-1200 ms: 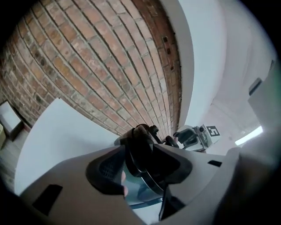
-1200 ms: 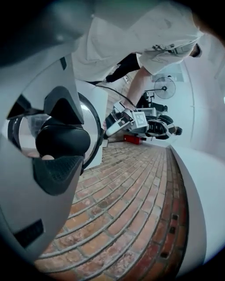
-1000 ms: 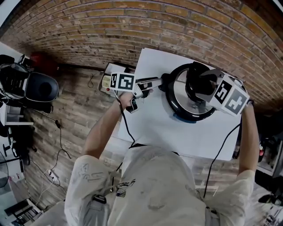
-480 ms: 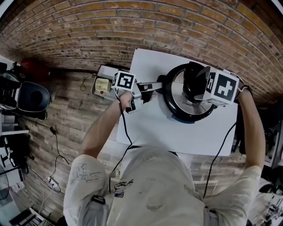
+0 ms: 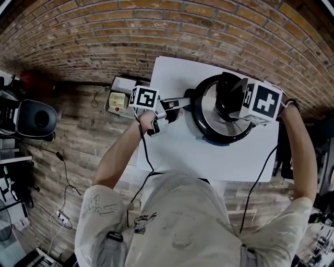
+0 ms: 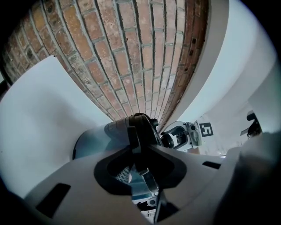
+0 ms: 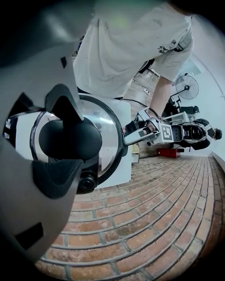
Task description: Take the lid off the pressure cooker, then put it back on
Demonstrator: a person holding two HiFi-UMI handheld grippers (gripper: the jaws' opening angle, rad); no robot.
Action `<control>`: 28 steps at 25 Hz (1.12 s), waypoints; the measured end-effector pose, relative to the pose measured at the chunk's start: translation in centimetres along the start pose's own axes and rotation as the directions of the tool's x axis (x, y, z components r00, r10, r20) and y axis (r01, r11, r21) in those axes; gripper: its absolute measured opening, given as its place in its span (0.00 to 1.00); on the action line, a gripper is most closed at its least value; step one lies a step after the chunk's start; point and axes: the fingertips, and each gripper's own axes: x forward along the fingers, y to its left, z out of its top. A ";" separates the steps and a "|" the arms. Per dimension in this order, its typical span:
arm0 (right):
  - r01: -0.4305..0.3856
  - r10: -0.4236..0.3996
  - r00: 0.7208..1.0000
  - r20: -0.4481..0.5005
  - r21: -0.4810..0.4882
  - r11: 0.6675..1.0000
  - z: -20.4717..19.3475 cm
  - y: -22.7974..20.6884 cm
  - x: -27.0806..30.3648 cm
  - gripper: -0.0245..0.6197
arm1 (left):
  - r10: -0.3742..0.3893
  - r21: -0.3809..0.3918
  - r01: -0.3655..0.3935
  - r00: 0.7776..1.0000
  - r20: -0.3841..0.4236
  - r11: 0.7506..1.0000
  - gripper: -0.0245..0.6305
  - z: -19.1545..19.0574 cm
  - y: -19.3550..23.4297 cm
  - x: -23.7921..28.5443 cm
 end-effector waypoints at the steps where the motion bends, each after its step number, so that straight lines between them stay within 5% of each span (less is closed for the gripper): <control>1: -0.003 0.003 1.000 -0.002 0.008 1.000 0.0 0.0 0.0 0.48 | -0.004 -0.003 0.004 1.000 0.006 1.000 0.19 0.0 0.0 0.0; 24: 0.027 -0.009 0.993 -0.118 0.153 0.988 -0.1 -0.7 -0.1 0.47 | 0.020 -0.069 -0.012 0.993 0.114 0.998 0.17 -0.2 0.0 -0.3; 28: 0.028 0.003 0.994 -0.105 0.293 0.956 -0.3 -1.0 -0.1 0.47 | 0.017 -0.068 -0.009 0.992 0.125 0.998 0.17 -0.3 -0.1 -0.3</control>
